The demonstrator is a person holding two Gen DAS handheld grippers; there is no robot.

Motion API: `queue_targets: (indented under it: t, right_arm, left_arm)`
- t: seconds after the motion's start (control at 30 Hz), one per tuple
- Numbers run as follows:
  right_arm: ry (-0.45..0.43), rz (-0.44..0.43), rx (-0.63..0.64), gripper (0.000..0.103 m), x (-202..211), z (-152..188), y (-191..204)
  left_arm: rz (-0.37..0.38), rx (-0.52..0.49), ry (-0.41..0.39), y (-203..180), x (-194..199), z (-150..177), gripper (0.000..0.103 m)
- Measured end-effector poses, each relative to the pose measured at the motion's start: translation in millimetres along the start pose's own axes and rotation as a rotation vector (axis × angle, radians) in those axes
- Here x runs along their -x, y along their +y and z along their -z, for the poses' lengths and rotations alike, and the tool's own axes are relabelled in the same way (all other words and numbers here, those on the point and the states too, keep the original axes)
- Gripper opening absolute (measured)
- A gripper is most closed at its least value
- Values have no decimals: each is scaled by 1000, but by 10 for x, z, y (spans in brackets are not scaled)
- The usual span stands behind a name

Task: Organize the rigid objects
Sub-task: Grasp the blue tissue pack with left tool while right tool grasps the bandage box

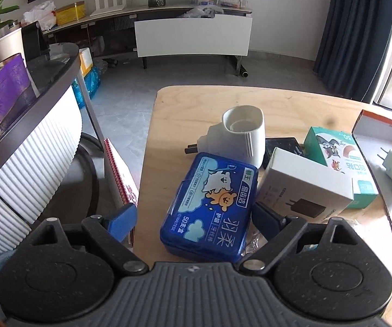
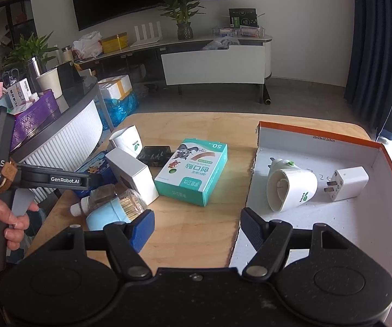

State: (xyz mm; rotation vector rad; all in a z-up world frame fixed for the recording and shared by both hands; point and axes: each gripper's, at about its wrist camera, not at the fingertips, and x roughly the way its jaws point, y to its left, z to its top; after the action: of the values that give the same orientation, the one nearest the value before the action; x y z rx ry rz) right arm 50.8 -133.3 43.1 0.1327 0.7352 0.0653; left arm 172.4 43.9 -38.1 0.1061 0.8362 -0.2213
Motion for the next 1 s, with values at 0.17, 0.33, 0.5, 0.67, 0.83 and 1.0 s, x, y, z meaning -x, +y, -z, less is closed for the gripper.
queue_targets:
  t: [0.17,0.33,0.5,0.67,0.83,1.0]
  right_arm:
    - [21,7,-22,83,-104,-19,-64]
    - [42,2,-53,83,-271,-105,-67]
    - [54,16,-84,83,-533,-272,-3]
    - [97,30,-195,84,-866,-452,-77]
    - [141,67,-245,91,-1165,-606,-70]
    - [176,85,-248,98,-1398,-663,12]
  left_arm:
    - [44,11,18,8,-120,8,81]
    - [57,-13,-11,-60,-67,18,62]
    - [81,13,-5,-82,20,44,62]
    - [115,16,-10,-111,113,61,62]
    - [81,51,-40,-42,120,8,62]
    - [54,110,-67,71,144,-45,62]
